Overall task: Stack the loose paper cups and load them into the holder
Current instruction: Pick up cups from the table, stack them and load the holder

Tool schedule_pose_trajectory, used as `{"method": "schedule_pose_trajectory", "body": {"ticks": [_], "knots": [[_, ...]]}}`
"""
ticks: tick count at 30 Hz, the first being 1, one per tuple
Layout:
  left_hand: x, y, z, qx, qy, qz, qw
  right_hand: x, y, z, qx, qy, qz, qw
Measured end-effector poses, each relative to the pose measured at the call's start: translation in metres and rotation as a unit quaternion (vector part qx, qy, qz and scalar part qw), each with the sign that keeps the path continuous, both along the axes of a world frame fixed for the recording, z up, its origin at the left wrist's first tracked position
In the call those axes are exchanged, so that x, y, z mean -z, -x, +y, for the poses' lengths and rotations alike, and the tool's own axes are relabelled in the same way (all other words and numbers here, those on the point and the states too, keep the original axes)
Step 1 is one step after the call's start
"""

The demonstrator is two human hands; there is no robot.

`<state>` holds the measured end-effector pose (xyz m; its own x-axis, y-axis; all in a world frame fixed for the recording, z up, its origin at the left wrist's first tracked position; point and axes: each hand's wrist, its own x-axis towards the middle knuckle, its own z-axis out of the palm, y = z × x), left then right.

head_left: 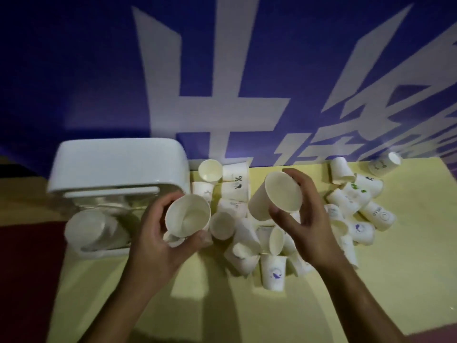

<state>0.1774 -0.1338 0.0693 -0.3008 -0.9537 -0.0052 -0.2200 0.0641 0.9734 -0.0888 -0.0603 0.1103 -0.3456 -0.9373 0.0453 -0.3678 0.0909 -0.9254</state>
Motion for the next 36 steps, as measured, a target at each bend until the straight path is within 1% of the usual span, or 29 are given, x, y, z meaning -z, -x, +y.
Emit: {"method": "schedule_pose_trajectory", "body": {"ticks": [4, 7, 10, 12, 15, 18, 22, 26, 29, 33, 36], "knots": [[0.001, -0.067, 0.002, -0.019, 0.030, -0.024, 0.999, 0.008, -0.077, -0.005, -0.037, -0.025, 0.009, 0.999], [0.006, -0.101, 0.003, -0.034, 0.036, -0.039, 0.998, 0.013, -0.119, -0.010, -0.050, -0.034, 0.027, 0.998], [0.016, -0.118, 0.004, -0.049, 0.020, -0.039, 0.998, 0.017, -0.148, -0.018, -0.057, -0.042, 0.044, 0.997], [0.022, -0.119, 0.003, -0.059, 0.013, -0.053, 0.997, 0.022, -0.157, -0.022, -0.055, -0.045, 0.038, 0.997], [0.031, -0.111, -0.003, -0.060, 0.032, -0.077, 0.995, 0.029, -0.162, -0.023, -0.044, -0.052, 0.021, 0.997], [0.041, -0.095, -0.011, -0.048, 0.038, -0.080, 0.995, 0.033, -0.158, -0.020, -0.026, -0.058, 0.015, 0.998], [0.062, -0.079, -0.018, -0.027, 0.056, -0.128, 0.990, 0.036, -0.146, -0.015, -0.007, -0.069, 0.026, 0.997], [0.084, -0.073, -0.018, -0.004, 0.047, -0.182, 0.982, 0.043, -0.135, -0.006, 0.004, -0.083, 0.032, 0.996], [0.098, -0.072, -0.023, 0.011, 0.040, -0.206, 0.978, 0.048, -0.129, -0.003, 0.005, -0.090, 0.031, 0.995], [0.108, -0.071, -0.024, -0.001, 0.020, -0.241, 0.970, 0.057, -0.127, -0.003, -0.001, -0.091, 0.037, 0.995], [0.110, -0.068, -0.023, -0.016, 0.001, -0.247, 0.969, 0.062, -0.132, -0.009, -0.016, -0.072, 0.057, 0.996]]}}
